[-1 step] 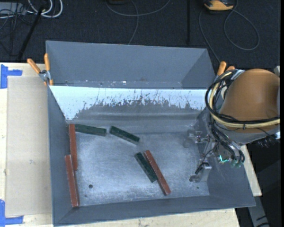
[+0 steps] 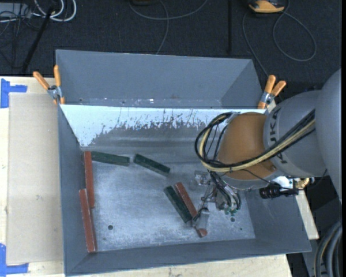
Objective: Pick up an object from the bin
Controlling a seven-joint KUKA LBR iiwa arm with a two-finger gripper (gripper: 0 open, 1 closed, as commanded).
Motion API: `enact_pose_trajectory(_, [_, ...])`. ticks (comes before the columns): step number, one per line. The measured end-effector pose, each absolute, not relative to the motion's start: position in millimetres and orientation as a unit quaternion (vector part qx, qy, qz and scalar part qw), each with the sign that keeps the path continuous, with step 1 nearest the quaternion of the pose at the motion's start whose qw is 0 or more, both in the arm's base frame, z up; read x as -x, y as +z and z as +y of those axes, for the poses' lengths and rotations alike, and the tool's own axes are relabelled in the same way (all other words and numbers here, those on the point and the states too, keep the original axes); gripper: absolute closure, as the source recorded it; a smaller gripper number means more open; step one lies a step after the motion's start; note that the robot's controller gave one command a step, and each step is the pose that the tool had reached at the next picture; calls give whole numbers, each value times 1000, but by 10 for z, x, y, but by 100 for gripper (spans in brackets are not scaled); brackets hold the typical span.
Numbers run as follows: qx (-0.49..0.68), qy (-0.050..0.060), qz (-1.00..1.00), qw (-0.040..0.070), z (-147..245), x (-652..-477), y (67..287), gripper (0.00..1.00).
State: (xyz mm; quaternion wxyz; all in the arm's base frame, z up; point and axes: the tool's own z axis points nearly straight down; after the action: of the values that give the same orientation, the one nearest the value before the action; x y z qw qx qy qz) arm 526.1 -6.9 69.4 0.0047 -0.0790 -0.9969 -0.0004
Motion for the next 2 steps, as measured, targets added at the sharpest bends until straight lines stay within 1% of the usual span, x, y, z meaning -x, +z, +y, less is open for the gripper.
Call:
enact_pose_trajectory(1, [137,-1,-991,0,483,-5433,702,0])
enact_pose_trajectory(2, [137,0,-991,-3,458,-5448,725,100])
